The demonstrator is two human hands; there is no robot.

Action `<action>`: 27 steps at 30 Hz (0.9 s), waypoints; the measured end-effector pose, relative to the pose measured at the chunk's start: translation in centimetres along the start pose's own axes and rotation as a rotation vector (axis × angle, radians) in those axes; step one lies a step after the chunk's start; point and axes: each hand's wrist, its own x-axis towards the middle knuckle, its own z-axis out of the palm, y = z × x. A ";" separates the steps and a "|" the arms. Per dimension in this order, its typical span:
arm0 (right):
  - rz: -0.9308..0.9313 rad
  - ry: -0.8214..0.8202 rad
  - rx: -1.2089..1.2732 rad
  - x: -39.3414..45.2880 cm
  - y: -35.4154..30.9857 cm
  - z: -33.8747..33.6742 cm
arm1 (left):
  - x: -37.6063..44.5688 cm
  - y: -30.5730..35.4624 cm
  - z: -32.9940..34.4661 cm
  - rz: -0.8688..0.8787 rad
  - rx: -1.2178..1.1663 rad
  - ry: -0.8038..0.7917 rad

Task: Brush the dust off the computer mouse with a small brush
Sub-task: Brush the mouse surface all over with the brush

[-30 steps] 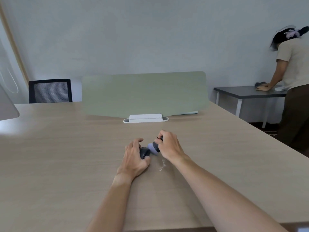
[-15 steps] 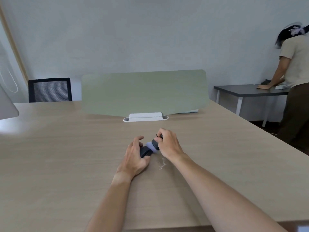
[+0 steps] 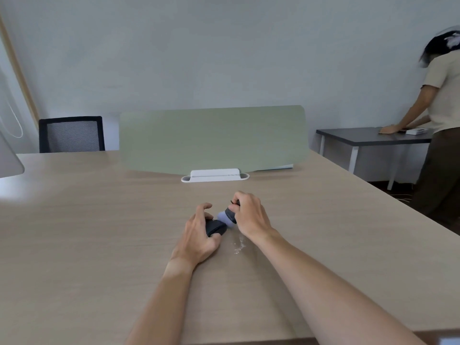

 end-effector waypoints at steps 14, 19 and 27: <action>0.115 -0.045 -0.146 0.5 -0.9 -0.7 | -0.1 -0.1 0.0 0.036 -0.021 0.028; 0.219 -0.069 0.108 1.2 -1.5 -0.3 | 0.0 -0.1 0.1 0.043 -0.033 0.019; 0.276 -0.116 -0.103 1.4 -0.3 -0.4 | -0.1 0.0 0.0 0.042 -0.025 0.022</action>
